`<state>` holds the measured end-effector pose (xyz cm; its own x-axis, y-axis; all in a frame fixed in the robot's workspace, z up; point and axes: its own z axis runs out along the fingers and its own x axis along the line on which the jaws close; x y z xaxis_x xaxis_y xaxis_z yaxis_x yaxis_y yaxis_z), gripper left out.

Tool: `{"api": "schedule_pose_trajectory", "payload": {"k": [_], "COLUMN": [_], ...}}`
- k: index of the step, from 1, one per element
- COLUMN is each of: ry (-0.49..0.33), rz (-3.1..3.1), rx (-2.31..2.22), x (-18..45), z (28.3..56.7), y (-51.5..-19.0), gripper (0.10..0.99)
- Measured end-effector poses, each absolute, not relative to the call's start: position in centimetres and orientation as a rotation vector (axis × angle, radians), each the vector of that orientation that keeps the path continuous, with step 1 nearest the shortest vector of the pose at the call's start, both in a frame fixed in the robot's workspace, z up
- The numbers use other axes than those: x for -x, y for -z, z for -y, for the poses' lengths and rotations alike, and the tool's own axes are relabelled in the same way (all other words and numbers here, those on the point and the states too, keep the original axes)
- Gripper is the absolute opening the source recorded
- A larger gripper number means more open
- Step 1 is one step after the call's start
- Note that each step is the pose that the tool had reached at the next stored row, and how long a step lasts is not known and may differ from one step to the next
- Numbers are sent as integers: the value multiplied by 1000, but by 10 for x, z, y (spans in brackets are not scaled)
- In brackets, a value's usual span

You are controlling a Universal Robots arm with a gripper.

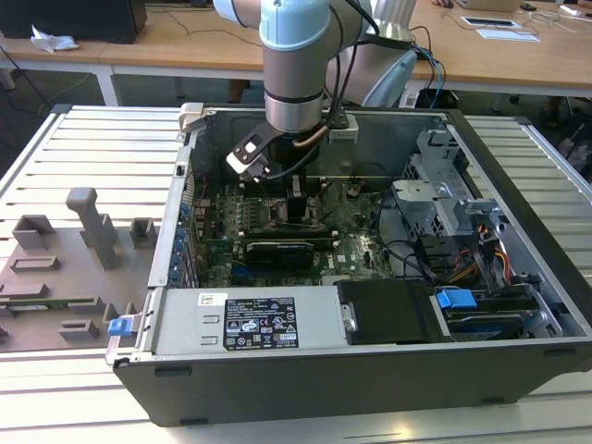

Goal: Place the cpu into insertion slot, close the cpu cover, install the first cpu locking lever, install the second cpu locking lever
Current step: 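Place the cpu into insertion slot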

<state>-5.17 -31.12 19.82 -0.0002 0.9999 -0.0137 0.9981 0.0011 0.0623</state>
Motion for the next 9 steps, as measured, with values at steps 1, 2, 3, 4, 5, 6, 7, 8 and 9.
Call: {"api": "schedule_pose_trajectory", "payload": {"k": [1,2,3,4,5,6,7,8,9], "ry": [-53,-53,-53,-54,-54,-53,-54,-54,-55], "rz": [-2184,-2184,-2184,-2184,-2185,-2187,-2191,-2200,-2222], "rx": [-2182,-2182,-2182,-2182,-2181,-2179,-2175,-2166,-2144], "x": [52,52,52,52,52,52,52,53,53], "z": [311,311,311,311,311,311,311,311,311], "y": [-198,-198,-198,-199,-200,-202,-202,-202,-202], "gripper": [545,545,545,545,545,545,545,545,545]}}
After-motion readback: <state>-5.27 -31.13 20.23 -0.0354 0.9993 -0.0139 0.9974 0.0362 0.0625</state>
